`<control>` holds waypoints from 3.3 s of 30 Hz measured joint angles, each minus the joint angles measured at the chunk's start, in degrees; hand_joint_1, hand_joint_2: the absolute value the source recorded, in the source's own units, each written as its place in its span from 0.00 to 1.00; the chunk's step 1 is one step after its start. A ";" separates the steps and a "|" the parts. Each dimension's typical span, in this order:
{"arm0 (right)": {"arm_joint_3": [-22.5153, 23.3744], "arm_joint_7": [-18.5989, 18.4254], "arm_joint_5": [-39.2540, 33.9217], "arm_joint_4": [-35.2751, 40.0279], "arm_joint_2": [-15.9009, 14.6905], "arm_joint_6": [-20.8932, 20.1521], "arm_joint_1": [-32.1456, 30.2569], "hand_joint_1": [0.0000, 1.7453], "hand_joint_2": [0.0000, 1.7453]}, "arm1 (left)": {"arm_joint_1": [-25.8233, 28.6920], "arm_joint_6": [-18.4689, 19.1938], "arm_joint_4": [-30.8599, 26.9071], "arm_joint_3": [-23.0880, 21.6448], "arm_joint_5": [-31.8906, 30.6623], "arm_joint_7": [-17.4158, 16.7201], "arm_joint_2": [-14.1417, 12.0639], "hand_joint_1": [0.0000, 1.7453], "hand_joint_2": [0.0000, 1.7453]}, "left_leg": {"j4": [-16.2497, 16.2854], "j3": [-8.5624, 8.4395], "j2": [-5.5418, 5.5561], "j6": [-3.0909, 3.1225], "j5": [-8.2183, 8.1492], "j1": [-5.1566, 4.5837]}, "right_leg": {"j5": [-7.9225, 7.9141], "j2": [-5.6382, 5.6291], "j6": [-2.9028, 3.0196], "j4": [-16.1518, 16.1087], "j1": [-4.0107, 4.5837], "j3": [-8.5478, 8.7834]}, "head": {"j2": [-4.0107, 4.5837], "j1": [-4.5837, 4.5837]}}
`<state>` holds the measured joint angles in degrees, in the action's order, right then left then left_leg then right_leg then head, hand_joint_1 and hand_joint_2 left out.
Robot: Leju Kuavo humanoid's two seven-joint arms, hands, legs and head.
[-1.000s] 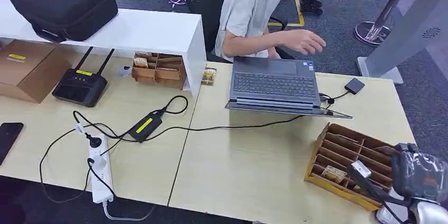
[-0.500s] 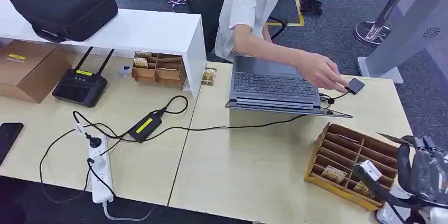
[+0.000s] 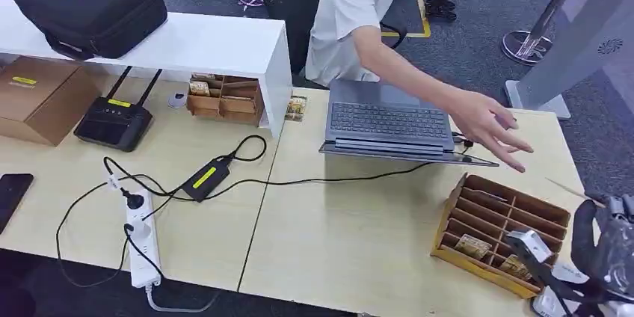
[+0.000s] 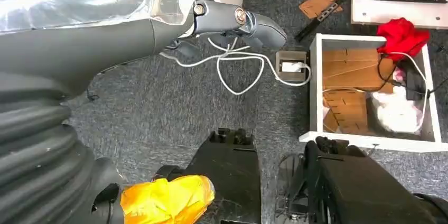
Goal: Pass the card to the sensor for recognition and then transmit it.
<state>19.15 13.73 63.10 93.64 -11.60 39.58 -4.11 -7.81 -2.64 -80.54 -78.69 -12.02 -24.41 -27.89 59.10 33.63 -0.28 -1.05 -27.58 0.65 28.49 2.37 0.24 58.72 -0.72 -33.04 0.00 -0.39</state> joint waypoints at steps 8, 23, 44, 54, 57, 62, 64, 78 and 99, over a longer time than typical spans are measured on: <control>0.57 0.15 2.84 -0.68 1.83 0.00 2.55 1.00 1.00 | -0.41 0.15 -0.02 -0.24 -0.46 0.63 -0.48 0.00 1.00 | 0.00 0.00 -0.01 0.00 0.00 0.00 | 0.00 -0.02 0.00 0.01 0.01 0.01 | 0.00 0.00; -1.42 -5.62 10.58 -7.20 2.47 0.00 10.09 1.00 1.00 | -0.95 1.09 -0.15 -0.26 -1.79 1.95 -1.62 0.00 1.00 | 0.00 0.07 0.03 0.01 0.05 0.00 | -0.01 0.02 0.00 0.02 0.01 0.01 | 0.00 0.02; -8.55 -14.45 17.09 -15.78 0.06 0.00 17.36 0.00 1.00 | -2.03 3.39 -0.59 -0.26 -4.37 3.10 -2.86 0.00 1.00 | 0.00 0.10 0.21 0.03 0.15 0.00 | -0.05 0.20 0.03 0.03 0.00 0.00 | 0.00 0.00; -9.05 -21.00 22.75 -18.19 -3.24 0.00 16.44 0.00 1.00 | -1.65 3.23 -0.98 -0.26 -4.31 2.45 -3.96 0.00 1.00 | 0.00 0.11 0.25 0.03 0.15 -0.01 | -0.05 0.25 0.03 0.03 0.00 0.00 | 0.00 -0.02; -9.44 -23.02 22.99 -19.64 -4.57 0.00 16.49 0.00 1.00 | -1.62 3.21 -0.98 -0.26 -4.11 2.40 -4.13 0.00 1.00 | 0.00 0.11 0.25 0.03 0.15 0.00 | -0.05 0.25 0.02 0.03 0.00 0.00 | 0.00 -0.02; -18.64 -47.32 23.23 -29.54 -14.26 -6.74 19.41 0.00 1.00 | -1.49 3.61 -0.83 -0.26 -2.60 2.54 -4.00 0.00 1.00 | 0.05 0.18 0.38 0.08 0.17 -0.03 | -0.06 0.39 0.00 -0.01 -0.03 0.01 | 0.00 0.00; -23.00 -50.47 23.23 -35.39 -17.87 -7.13 20.75 0.00 1.00 | -1.49 4.00 -0.57 -0.20 -2.30 2.88 -3.80 0.00 1.00 | 0.10 0.18 0.41 0.10 0.16 -0.03 | -0.10 0.40 -0.05 -0.03 -0.04 0.01 | 0.00 0.00; -31.39 -51.89 23.26 -49.20 -26.12 -6.08 27.91 0.00 1.00 | -1.29 4.92 -0.02 0.44 -2.14 3.72 -3.28 0.00 1.00 | 0.13 -0.28 0.24 0.24 0.15 0.02 | -0.20 0.28 -0.25 -0.22 0.01 0.52 | 0.00 0.00; -7.49 -53.92 23.26 -66.69 -34.86 -16.02 4.49 0.00 1.00 | 0.30 14.16 -0.50 6.80 -10.56 3.37 -1.79 0.00 1.00 | -0.02 0.03 0.88 0.93 0.07 -0.05 | -0.36 0.85 -0.86 -0.99 -0.10 0.72 | 0.00 -0.02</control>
<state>11.66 -40.19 86.36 26.95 -46.47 23.56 0.39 -7.51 11.52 -81.05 -71.89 -22.58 -21.05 -29.68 59.08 33.66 0.59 -0.12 -27.51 0.60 28.13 3.22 -0.62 57.73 -0.83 -32.32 0.00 -0.42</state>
